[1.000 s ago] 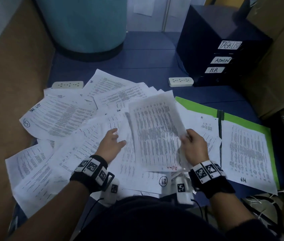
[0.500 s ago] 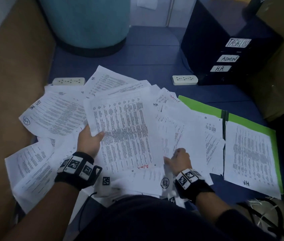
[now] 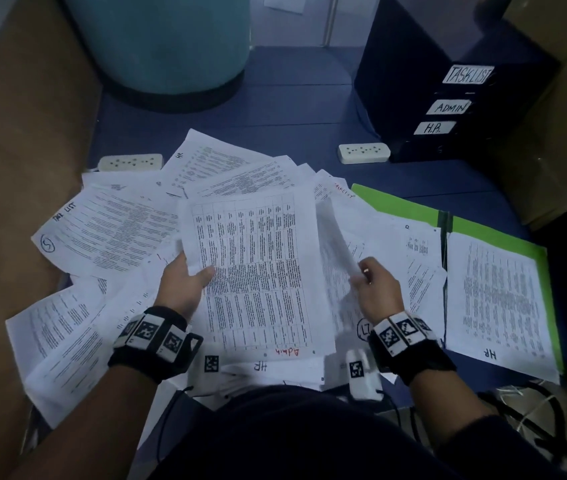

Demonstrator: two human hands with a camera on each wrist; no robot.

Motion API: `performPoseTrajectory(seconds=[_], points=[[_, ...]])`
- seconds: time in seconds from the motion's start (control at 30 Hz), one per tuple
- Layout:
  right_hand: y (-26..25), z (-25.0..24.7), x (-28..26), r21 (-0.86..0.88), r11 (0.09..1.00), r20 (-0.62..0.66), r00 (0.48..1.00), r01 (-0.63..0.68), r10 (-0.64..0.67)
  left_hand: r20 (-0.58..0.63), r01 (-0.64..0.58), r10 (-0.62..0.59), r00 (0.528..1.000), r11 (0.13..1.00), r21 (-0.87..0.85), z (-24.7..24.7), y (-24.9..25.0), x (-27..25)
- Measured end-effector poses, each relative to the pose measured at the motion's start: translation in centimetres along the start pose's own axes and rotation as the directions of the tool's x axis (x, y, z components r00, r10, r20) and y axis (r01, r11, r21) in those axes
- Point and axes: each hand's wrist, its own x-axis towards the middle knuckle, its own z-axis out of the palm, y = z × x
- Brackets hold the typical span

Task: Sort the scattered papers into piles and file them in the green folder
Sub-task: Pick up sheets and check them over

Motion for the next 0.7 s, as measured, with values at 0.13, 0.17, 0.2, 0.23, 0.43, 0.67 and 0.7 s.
performPoseTrajectory(seconds=[0.13, 0.17, 0.2, 0.23, 0.43, 0.67, 0.7], points=[[-2.2, -1.6, 0.3, 0.303, 0.945, 0.035, 0.99, 0.12, -0.137, 0.028, 0.017, -0.015, 0.999, 0.999, -0.046, 0.5, -0.1, 0.5], [-2.7, -1.6, 0.4, 0.385, 0.915, 0.064, 0.986, 0.119, -0.155, 0.037, 0.013, -0.01, 0.999, 0.998, -0.064, 0.7, -0.2, 0.7], [-3.1, -1.4, 0.4, 0.457, 0.884, 0.094, 0.982, 0.102, -0.162, 0.05, 0.013, -0.01, 0.999, 0.997, -0.07, 0.8, -0.4, 0.9], [-3.4, -1.2, 0.3, 0.516, 0.853, 0.127, 0.978, 0.077, -0.165, 0.063, 0.014, -0.01, 0.998, 0.997, -0.076, 1.0, -0.3, 0.8], [-3.6, 0.6, 0.0, 0.587, 0.809, 0.259, 0.951, -0.016, -0.169, 0.053, 0.008, -0.005, 0.999, 0.999, -0.046, 0.9, -0.6, 0.8], [0.4, 3.0, 1.2, -0.125, 0.985, 0.231, 0.962, -0.121, 0.148, -0.062, -0.02, 0.023, 0.998, 0.999, 0.049, -0.8, -2.0, 2.1], [0.7, 3.3, 1.0, -0.207, 0.968, 0.221, 0.957, -0.14, 0.186, -0.071, -0.026, 0.028, 0.997, 0.999, 0.031, -0.9, -1.8, 2.1]])
